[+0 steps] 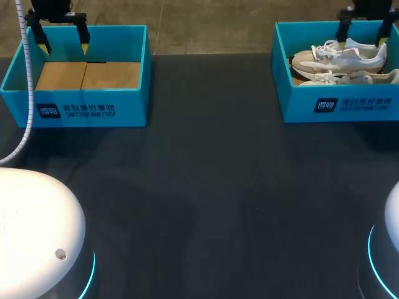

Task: Take the shoe out of the shoebox, open the shoe tongue, remove and reinsert the insole, then place the shoe into the shoebox

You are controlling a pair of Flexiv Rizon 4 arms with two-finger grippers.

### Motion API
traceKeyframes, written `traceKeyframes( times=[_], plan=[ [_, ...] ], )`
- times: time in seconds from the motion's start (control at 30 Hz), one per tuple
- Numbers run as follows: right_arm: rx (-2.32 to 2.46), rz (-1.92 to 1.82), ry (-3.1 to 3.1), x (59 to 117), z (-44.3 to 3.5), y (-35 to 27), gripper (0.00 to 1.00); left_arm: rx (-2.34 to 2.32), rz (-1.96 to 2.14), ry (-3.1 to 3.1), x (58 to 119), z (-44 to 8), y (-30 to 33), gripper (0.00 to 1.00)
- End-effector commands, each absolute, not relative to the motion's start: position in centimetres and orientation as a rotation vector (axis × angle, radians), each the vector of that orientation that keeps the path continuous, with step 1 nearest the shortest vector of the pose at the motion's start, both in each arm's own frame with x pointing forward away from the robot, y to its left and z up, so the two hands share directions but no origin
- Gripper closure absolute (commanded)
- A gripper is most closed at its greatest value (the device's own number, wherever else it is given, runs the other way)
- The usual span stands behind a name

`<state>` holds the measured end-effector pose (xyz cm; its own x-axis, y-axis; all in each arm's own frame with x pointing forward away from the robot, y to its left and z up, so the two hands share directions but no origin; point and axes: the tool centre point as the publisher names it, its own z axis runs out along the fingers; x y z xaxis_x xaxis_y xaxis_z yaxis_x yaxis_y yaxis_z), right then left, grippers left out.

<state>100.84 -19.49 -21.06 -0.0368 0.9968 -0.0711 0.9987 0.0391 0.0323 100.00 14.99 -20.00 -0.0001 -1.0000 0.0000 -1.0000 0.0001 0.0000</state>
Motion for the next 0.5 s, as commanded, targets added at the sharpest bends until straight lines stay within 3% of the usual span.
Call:
traceKeyframes(
  times=[0.03,0.5],
  plan=[
    [2.12,-0.038,2.212,101.4,-22.0,-21.7,0.0,-2.221,0.0,2.222,100.0,-20.0,15.0,0.0],
    [2.137,-0.124,2.129,103.3,-25.9,-27.1,0.0,-2.221,0.0,2.222,100.0,-20.0,15.0,0.0]
  ],
)
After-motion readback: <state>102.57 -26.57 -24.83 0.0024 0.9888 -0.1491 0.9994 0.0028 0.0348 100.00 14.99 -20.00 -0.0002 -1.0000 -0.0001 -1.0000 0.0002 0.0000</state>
